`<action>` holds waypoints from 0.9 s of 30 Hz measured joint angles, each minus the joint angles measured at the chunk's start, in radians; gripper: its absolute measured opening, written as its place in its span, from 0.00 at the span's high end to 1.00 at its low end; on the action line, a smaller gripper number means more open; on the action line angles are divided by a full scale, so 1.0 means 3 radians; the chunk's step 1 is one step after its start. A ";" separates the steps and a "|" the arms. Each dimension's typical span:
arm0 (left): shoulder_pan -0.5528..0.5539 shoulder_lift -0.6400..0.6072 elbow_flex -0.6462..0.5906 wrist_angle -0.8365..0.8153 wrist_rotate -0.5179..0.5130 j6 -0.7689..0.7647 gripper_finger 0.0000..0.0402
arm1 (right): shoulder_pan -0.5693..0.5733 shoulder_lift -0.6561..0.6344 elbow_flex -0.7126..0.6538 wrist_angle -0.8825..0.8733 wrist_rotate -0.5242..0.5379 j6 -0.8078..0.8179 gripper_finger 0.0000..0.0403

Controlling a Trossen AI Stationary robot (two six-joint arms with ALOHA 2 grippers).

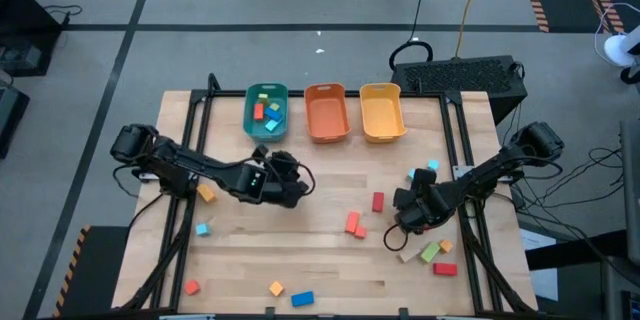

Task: Sort blocks by size
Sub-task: Adjust the right red thin rectangular block

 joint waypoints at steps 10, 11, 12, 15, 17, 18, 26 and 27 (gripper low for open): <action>-0.0269 0.0000 0.0000 0.0331 0.0002 -0.0050 0.60 | 0.0007 -0.0105 0.0008 -0.0184 -0.0400 -0.0014 0.52; -0.0283 0.0000 0.0000 0.0353 0.0002 -0.0050 0.60 | 0.0007 -0.0152 0.0008 -0.0222 -0.0405 0.0005 0.52; -0.0291 0.0000 0.0000 0.0363 0.0003 -0.0050 0.60 | 0.0006 -0.0201 0.0009 -0.0250 -0.0405 0.0023 0.52; -0.0299 0.0000 0.0000 0.0359 0.0003 -0.0049 0.60 | 0.0007 -0.0368 0.0010 -0.0303 -0.0488 0.0125 0.52; -0.0299 0.0000 -0.0001 0.0360 0.0003 -0.0049 0.60 | 0.0006 -0.0483 0.0010 -0.0373 -0.0609 0.0244 0.52; -0.0299 0.0000 -0.0001 0.0359 0.0003 -0.0049 0.60 | 0.0007 -0.0528 0.0010 -0.0409 -0.0681 0.0329 0.52; -0.0299 0.0000 -0.0001 0.0312 0.0009 -0.0044 0.60 | 0.0029 -0.0642 -0.0049 -0.0906 -0.0971 0.0944 0.52; -0.0299 0.0000 -0.0001 0.0309 0.0015 -0.0045 0.60 | 0.0043 -0.0626 -0.0063 -0.0874 -0.0970 0.0943 0.52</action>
